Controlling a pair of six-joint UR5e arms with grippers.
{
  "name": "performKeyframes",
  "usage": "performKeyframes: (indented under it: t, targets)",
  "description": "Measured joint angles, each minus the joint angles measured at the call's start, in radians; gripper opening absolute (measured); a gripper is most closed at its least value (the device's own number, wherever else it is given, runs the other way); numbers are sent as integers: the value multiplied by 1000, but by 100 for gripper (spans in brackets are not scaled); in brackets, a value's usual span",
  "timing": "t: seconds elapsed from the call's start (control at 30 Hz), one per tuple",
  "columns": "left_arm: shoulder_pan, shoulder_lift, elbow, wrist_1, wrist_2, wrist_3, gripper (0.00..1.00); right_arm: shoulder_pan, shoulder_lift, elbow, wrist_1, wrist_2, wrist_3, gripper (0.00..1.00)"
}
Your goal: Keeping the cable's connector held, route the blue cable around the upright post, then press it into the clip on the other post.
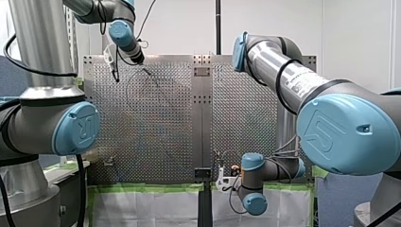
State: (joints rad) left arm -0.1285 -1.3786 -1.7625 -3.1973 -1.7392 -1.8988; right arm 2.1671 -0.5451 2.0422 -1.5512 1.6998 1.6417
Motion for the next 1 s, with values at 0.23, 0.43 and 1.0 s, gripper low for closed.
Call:
performKeyframes:
  t: [0.23,0.43,1.0]
  targets:
    - [11,-24,28,-18,41,59,98,4,0,0,0,-1,0,0]
    - [21,-33,55,-38,59,69,98,5,0,0,0,-2,0,0]
    - [24,-68,59,-53,35,60,98,9,0,-1,4,-3,0,0]
